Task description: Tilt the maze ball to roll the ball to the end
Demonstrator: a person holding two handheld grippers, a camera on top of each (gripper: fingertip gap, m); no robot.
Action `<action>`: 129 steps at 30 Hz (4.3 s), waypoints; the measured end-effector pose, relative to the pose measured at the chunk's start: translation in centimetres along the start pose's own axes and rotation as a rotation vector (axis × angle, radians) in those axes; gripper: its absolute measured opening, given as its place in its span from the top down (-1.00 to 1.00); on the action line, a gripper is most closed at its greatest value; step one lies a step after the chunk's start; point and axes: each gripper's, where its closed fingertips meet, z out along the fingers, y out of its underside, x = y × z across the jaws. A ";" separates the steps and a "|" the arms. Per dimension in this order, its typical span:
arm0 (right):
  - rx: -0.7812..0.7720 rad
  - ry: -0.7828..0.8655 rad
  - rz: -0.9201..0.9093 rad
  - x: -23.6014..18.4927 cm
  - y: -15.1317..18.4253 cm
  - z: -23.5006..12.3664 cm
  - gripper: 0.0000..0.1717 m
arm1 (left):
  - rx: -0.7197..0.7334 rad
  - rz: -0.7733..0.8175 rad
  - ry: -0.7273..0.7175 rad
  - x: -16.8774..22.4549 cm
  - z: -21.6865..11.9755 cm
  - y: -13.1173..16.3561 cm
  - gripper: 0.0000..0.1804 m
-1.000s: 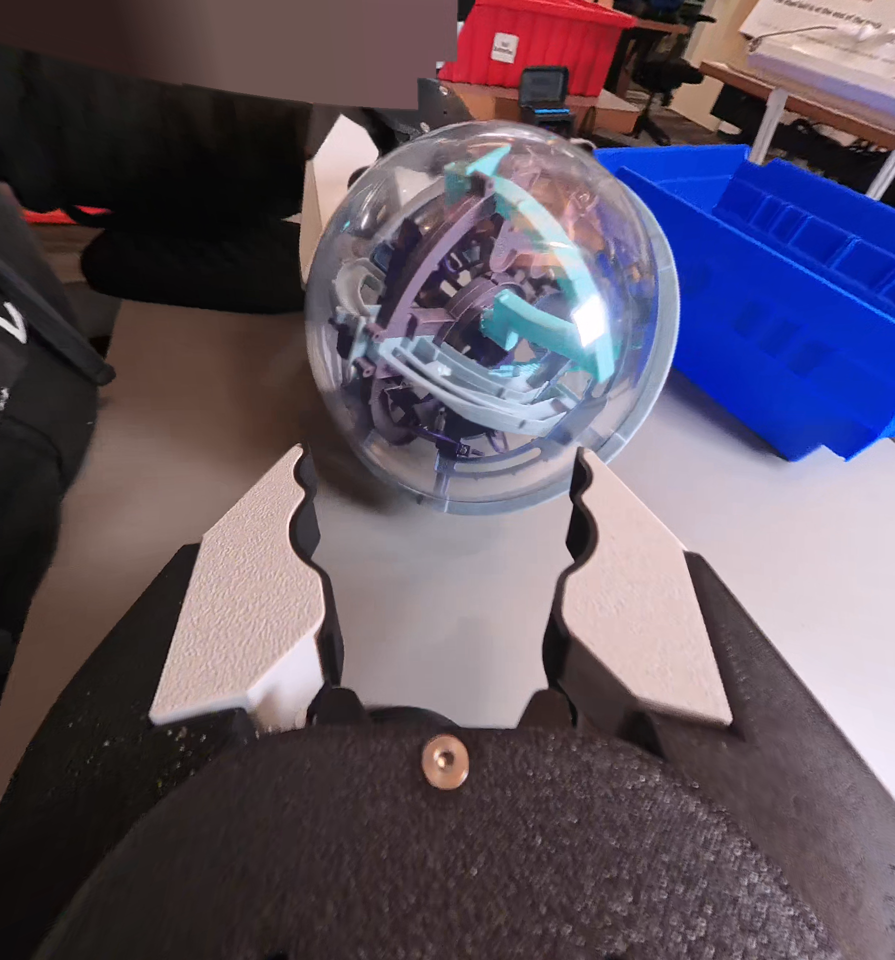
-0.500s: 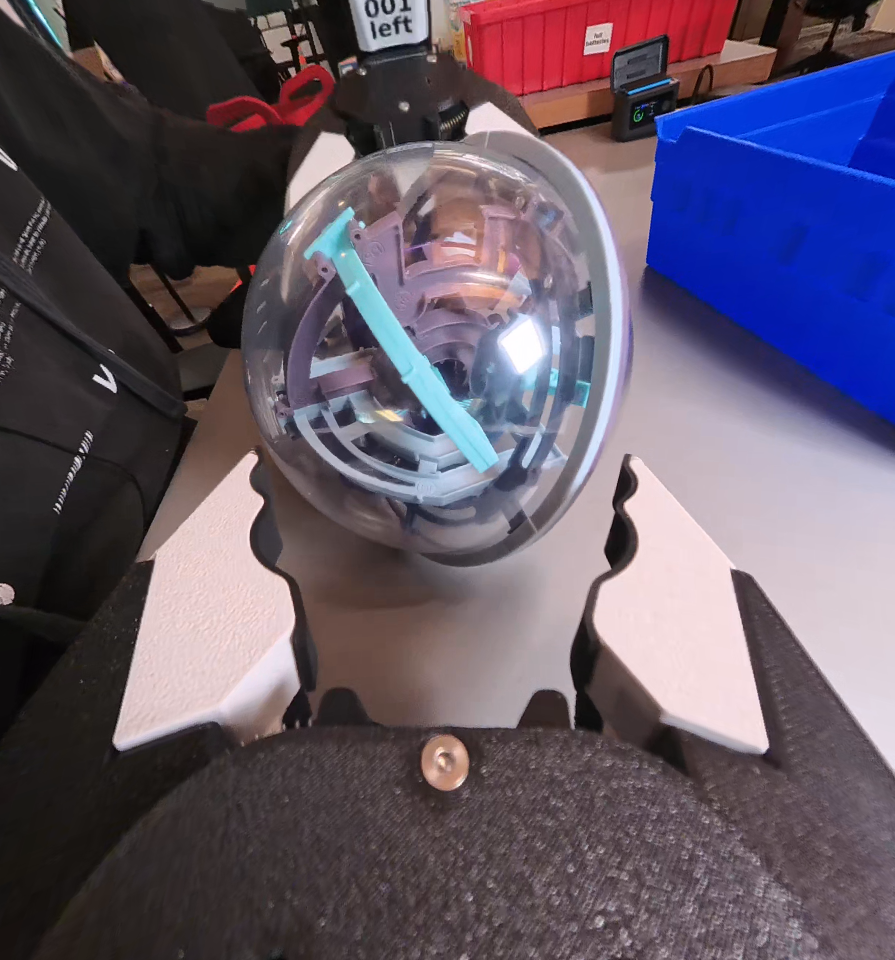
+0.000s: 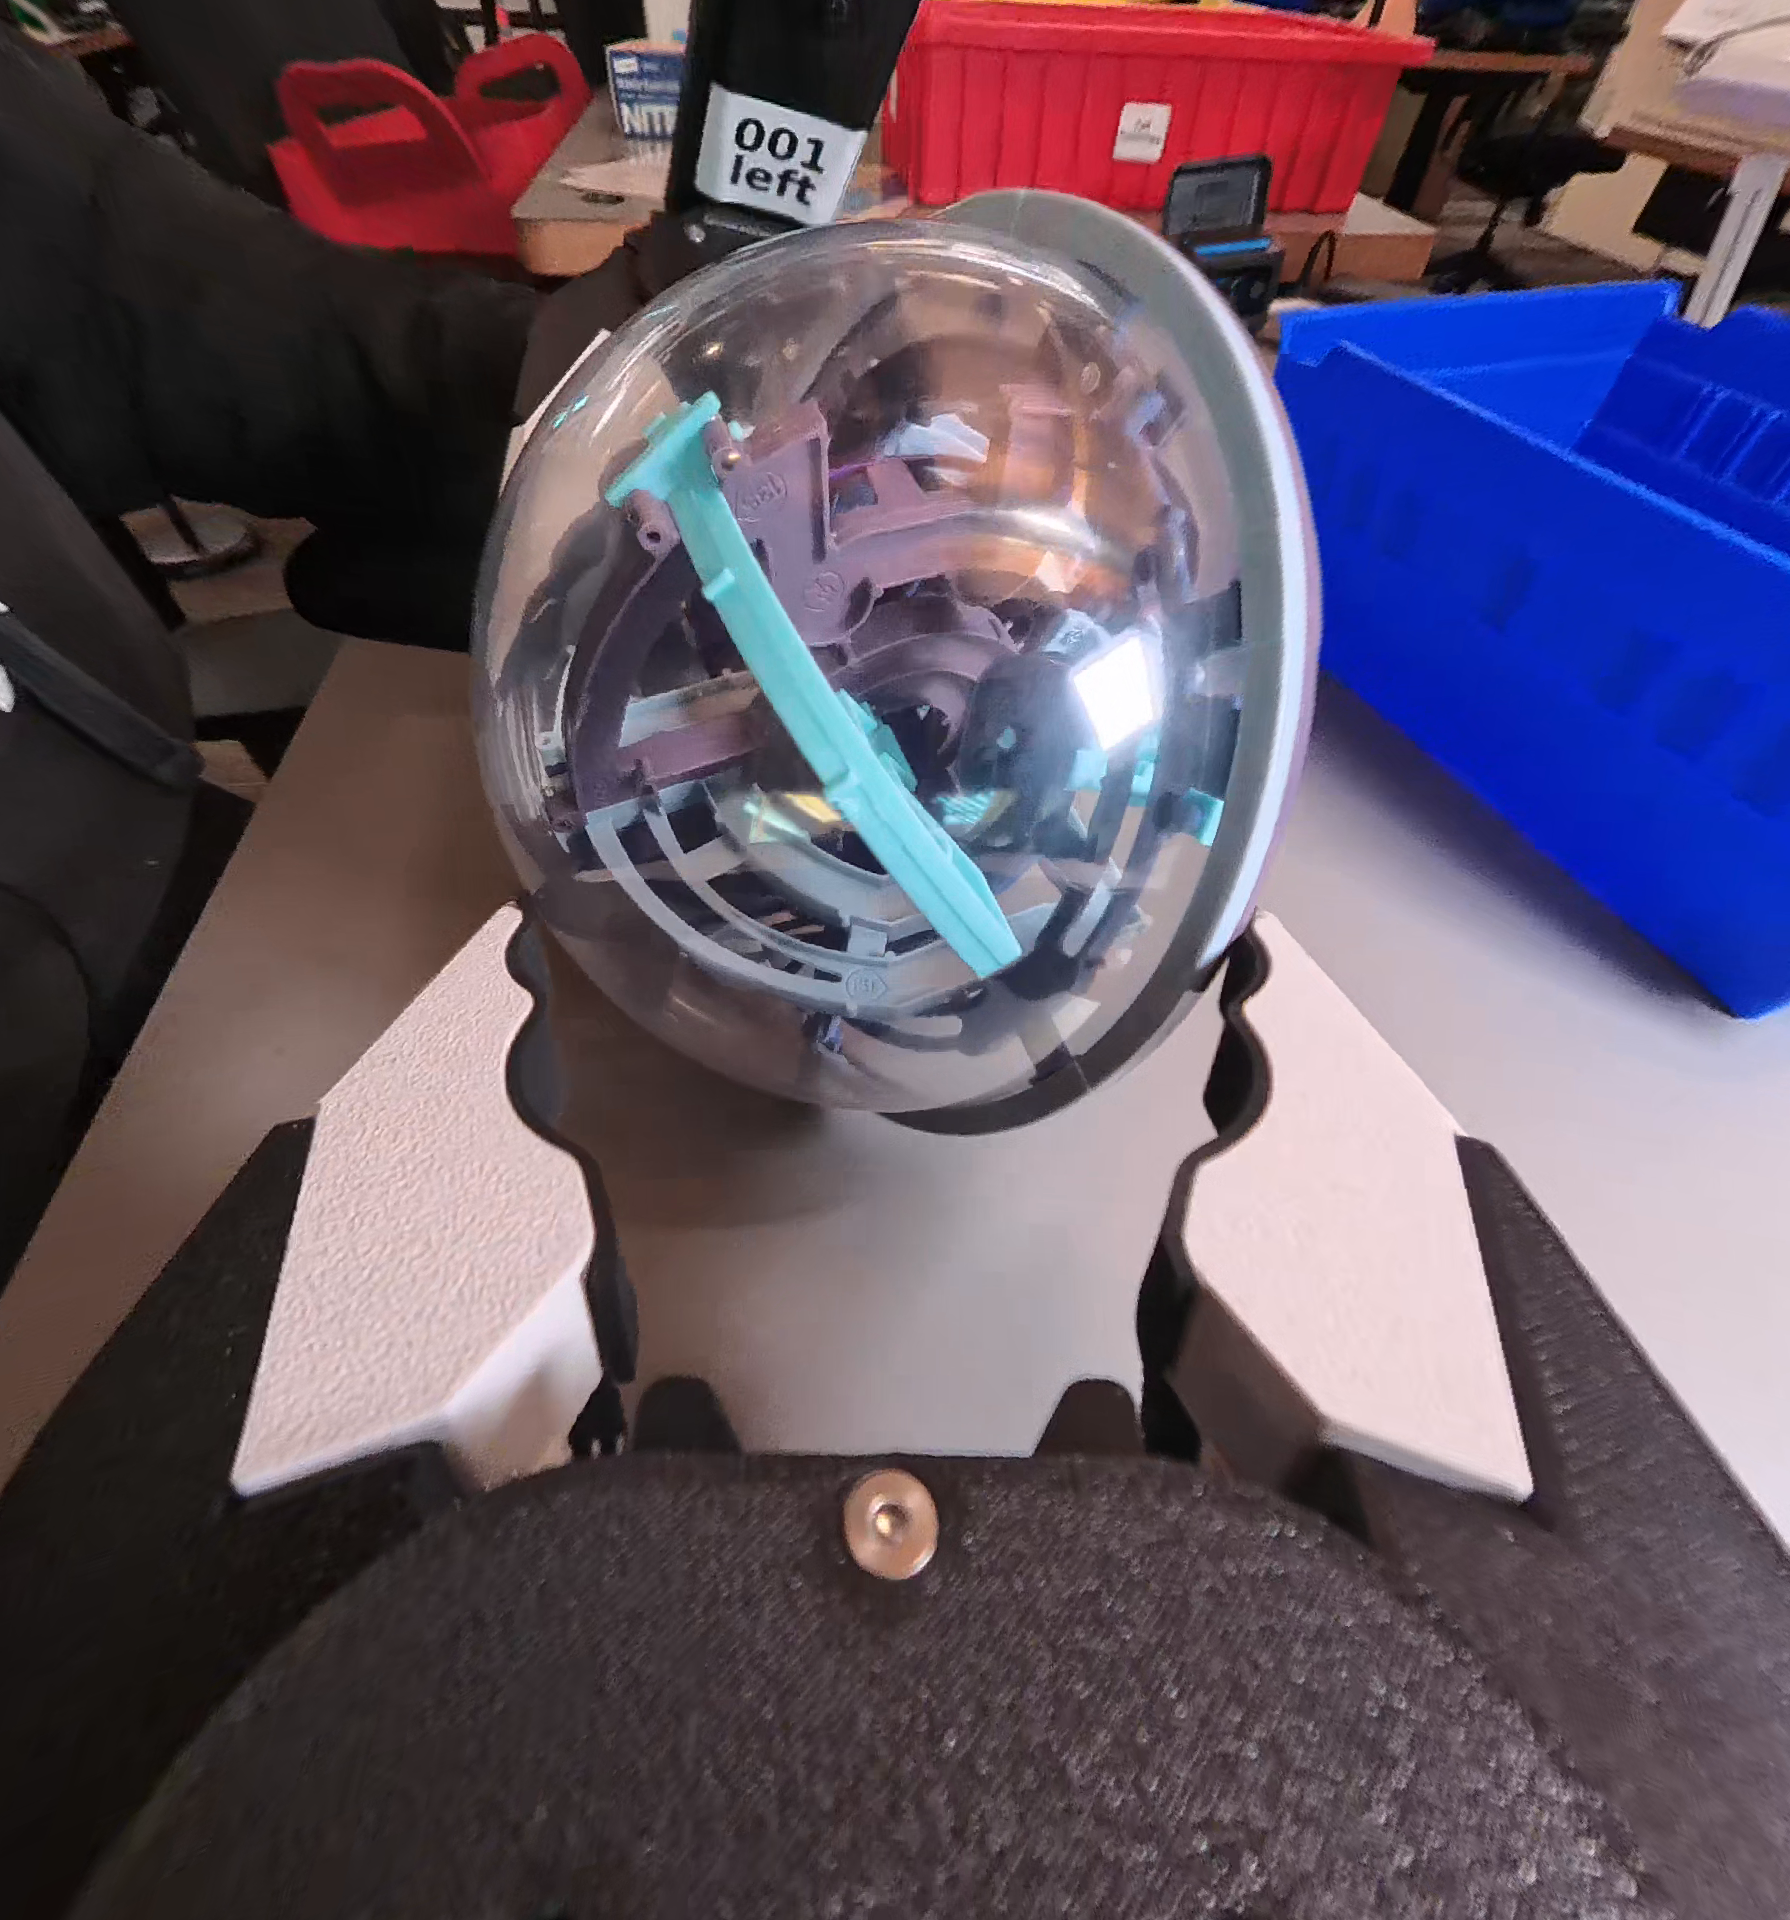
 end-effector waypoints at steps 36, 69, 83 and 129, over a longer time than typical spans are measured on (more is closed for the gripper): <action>0.399 0.321 -0.356 -0.7 -22.8 -7.9 -0.56 | 0.119 0.444 0.127 5.3 -6.9 -22.0 -0.67; 0.450 0.334 -0.431 1.0 -29.5 -7.0 -0.50 | 0.150 0.505 0.082 6.6 -12.7 -30.3 -0.66; 0.416 0.284 -0.240 0.9 -27.7 -6.4 -0.51 | 0.172 0.243 0.168 5.4 -11.8 -27.8 -0.66; 0.098 0.270 0.262 -1.8 -2.0 0.6 -0.61 | 0.365 -0.603 0.234 1.5 -1.1 -5.8 -0.69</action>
